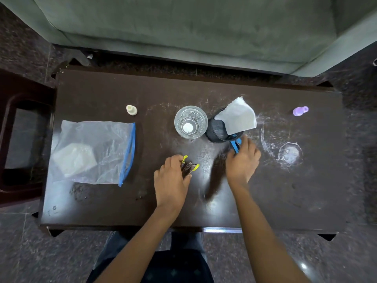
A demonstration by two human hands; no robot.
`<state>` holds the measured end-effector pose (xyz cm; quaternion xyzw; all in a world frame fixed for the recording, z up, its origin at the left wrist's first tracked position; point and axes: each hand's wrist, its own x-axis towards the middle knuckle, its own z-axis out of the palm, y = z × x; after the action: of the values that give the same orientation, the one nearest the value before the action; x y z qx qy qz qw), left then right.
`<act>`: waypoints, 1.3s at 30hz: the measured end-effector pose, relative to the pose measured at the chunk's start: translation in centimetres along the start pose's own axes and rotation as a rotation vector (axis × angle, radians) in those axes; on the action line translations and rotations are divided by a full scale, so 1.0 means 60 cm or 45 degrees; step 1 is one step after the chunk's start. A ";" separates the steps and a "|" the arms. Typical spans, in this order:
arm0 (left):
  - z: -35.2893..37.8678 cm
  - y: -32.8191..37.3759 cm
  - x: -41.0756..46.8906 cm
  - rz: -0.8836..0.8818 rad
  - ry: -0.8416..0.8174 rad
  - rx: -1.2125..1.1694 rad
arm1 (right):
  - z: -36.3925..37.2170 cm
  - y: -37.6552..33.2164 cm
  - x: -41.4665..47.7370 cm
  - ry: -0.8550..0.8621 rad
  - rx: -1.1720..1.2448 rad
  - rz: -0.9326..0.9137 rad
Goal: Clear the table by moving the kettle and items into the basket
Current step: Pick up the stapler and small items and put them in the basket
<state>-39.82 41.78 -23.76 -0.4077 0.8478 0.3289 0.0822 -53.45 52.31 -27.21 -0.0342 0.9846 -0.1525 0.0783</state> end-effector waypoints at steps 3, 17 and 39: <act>-0.001 0.000 0.010 0.051 -0.014 0.050 | 0.022 0.008 0.017 -0.075 -0.106 -0.062; -0.136 -0.069 0.004 0.026 0.084 -0.220 | -0.062 -0.107 -0.173 -0.581 1.204 0.556; -0.556 -0.397 0.064 -0.387 1.022 -0.845 | 0.014 -0.830 -0.303 -1.110 0.966 -0.559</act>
<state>-20.26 7.75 -11.30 -0.6235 0.5947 0.3818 -0.3344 -33.24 6.37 -10.16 -0.2651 0.7092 -0.4764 0.4469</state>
